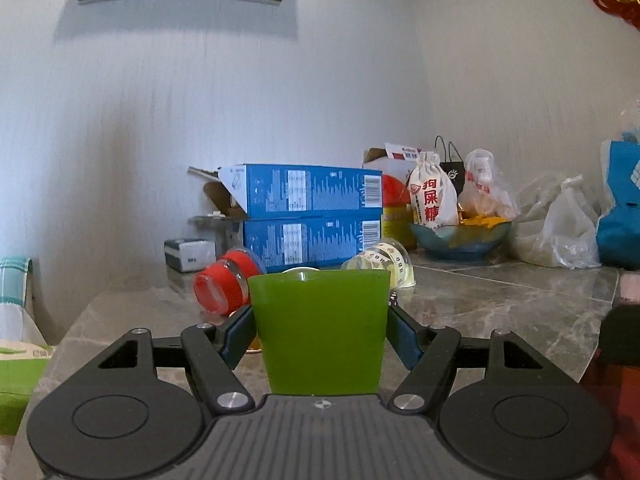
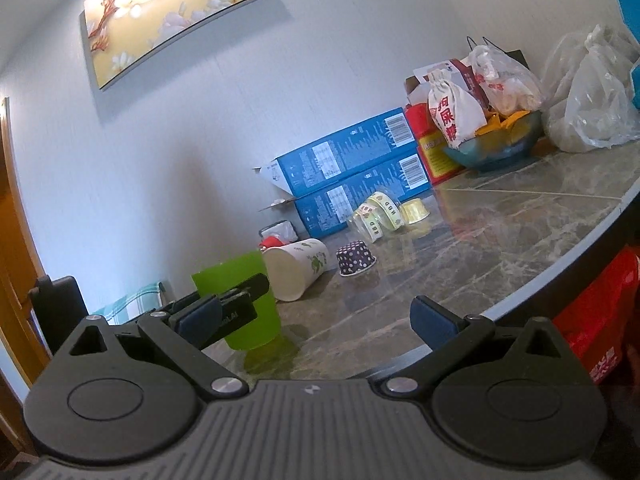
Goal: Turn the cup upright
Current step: 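Rotate the green cup upright with the left gripper and lower it to the table, then open the left gripper and release the upright green cup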
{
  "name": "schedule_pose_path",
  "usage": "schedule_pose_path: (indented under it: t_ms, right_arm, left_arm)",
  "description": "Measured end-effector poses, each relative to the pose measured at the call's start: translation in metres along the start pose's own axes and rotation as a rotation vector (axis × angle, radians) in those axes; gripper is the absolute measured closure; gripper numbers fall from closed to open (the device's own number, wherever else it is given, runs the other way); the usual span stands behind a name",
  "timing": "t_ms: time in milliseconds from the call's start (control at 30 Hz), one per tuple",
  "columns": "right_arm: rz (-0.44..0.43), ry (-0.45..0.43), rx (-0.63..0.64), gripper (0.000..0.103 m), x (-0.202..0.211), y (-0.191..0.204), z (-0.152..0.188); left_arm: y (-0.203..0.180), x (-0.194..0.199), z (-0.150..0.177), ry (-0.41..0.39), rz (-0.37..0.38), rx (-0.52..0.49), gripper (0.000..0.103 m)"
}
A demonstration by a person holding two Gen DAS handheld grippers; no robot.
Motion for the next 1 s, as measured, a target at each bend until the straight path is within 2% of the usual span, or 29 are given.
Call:
schedule_pose_path:
  t_ms: [267, 300, 433, 467, 700, 800, 900, 1000]
  right_arm:
    - [0.000, 0.013, -0.016, 0.001, -0.001, -0.005, 0.003]
    - [-0.003, 0.016, -0.014, 0.001, -0.001, -0.005, 0.004]
    - [-0.008, 0.025, -0.003, 0.001, 0.000, -0.003, 0.005]
    - [-0.007, 0.028, -0.002, 0.001, 0.000, -0.002, 0.005]
    - [0.006, 0.025, 0.008, 0.001, 0.003, 0.001, 0.002]
    - [0.014, 0.020, 0.021, 0.001, 0.005, 0.005, 0.000]
    - [0.059, 0.016, 0.097, 0.001, 0.009, 0.018, -0.004]
    - [0.122, 0.023, 0.160, 0.001, 0.011, 0.036, -0.015]
  left_arm:
    - [-0.001, 0.004, 0.000, 0.019, 0.041, -0.019, 0.027]
    - [-0.001, 0.004, 0.000, 0.018, 0.050, -0.021, 0.024]
    - [-0.001, 0.007, 0.002, 0.022, 0.094, -0.024, 0.003]
    - [-0.002, 0.008, 0.002, 0.025, 0.102, -0.028, 0.002]
    - [-0.002, 0.016, 0.012, 0.069, 0.124, -0.069, 0.000]
    - [0.007, 0.030, 0.015, 0.085, 0.132, -0.051, 0.000]
    - [0.027, 0.049, 0.003, 0.096, 0.139, 0.002, 0.000]
    - [0.049, 0.064, -0.025, 0.140, 0.112, 0.008, 0.000]
Point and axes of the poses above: each gripper's, at about its wrist camera, not at the fingertips, and x roughly against the way its jaws point, y to its left, z to its underside, the point moved 5 cm from there along -x, roughly the way its jaws point, and after that the axes turned 12 degrees about -x, right-handed, at the moved point
